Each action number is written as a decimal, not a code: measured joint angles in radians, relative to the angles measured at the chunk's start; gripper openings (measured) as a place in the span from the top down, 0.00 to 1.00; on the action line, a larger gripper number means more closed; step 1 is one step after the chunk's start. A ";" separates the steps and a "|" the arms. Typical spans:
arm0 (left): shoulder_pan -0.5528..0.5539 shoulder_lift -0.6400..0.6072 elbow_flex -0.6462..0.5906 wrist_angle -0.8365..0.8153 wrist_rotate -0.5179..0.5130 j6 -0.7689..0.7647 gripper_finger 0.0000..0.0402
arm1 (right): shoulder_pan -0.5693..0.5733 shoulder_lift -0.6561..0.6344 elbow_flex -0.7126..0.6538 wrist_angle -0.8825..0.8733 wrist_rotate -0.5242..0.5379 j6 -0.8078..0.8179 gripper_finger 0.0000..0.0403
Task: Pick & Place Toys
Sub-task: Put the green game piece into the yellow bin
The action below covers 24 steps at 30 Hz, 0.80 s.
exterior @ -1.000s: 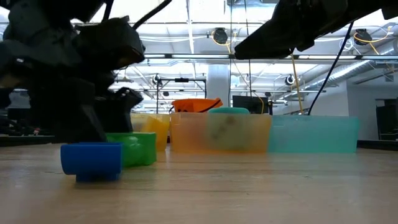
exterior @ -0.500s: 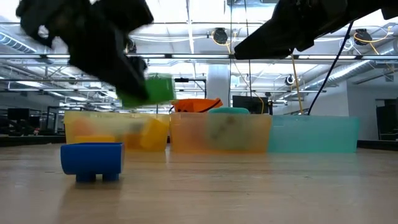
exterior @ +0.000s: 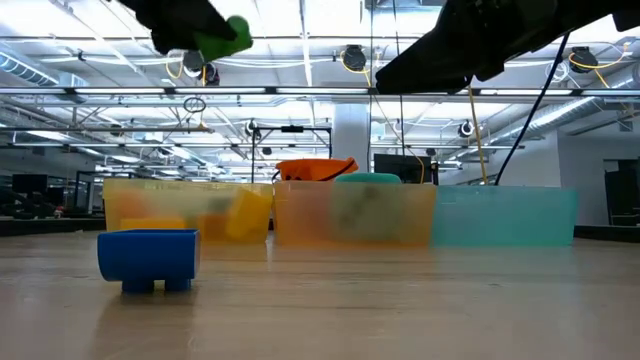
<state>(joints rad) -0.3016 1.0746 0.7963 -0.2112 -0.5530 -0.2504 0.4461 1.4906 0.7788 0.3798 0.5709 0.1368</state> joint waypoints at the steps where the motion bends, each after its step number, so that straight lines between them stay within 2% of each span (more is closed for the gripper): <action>1: 0.018 -0.016 0.000 -0.020 -0.021 -0.010 0.53 | 0.000 0.000 0.000 0.000 0.000 0.000 0.65; 4: 0.080 -0.032 0.000 -0.089 -0.067 -0.066 0.49 | 0.000 0.000 0.000 0.001 0.000 0.000 0.65; 7: 0.147 -0.015 -0.001 -0.147 -0.069 -0.144 0.50 | 0.000 0.000 0.000 0.003 0.001 0.000 0.65; 11: 0.223 0.057 -0.002 -0.183 -0.061 -0.236 0.56 | 0.000 0.000 0.000 0.004 0.002 0.001 0.65; 15: 0.281 0.154 -0.001 -0.194 -0.049 -0.263 0.56 | 0.000 0.000 0.000 0.004 0.002 0.001 0.65; 24: 0.356 0.376 -0.001 -0.182 -0.019 -0.277 0.24 | 0.000 0.000 0.000 -0.003 0.002 0.001 0.65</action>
<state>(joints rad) 0.0545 1.4503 0.7956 -0.3929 -0.5717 -0.5271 0.4458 1.4906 0.7788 0.3764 0.5724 0.1375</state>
